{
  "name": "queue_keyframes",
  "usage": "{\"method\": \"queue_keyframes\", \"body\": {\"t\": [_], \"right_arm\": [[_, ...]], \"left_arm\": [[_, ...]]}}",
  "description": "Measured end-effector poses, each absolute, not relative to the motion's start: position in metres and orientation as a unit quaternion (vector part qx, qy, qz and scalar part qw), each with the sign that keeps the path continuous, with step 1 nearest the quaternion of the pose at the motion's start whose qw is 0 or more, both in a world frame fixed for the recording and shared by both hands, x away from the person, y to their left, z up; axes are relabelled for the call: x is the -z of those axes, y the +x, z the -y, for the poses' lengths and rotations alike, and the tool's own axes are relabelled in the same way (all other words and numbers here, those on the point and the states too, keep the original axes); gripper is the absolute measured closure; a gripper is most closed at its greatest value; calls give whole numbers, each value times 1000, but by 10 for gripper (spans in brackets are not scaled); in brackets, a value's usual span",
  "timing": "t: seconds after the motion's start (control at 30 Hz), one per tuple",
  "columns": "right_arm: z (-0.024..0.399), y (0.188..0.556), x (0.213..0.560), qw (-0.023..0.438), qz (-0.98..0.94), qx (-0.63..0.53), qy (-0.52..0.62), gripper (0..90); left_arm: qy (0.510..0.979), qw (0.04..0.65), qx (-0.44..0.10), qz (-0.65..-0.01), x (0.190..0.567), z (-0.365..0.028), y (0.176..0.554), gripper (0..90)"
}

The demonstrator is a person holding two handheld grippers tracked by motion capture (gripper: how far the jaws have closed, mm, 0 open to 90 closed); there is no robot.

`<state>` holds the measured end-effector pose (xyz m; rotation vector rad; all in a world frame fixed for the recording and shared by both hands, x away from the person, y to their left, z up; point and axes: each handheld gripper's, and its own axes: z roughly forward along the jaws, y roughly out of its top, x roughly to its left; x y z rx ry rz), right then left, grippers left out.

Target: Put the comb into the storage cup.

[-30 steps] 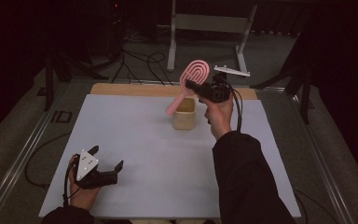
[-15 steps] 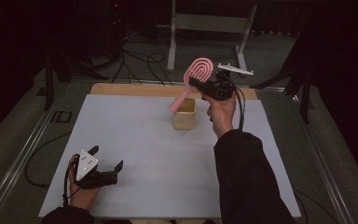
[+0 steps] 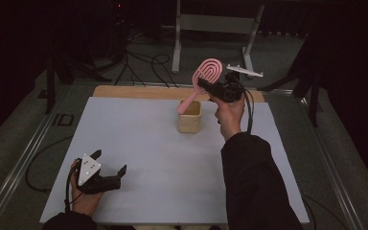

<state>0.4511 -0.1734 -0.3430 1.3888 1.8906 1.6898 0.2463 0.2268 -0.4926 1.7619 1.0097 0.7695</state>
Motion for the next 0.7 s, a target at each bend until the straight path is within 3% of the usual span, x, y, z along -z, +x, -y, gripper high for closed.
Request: {"method": "queue_keyframes", "body": {"t": [0.7], "right_arm": [[179, 456, 346, 139, -643, -572, 490, 634]], "left_arm": [[718, 465, -314, -412, 493, -227, 246, 2]]}}
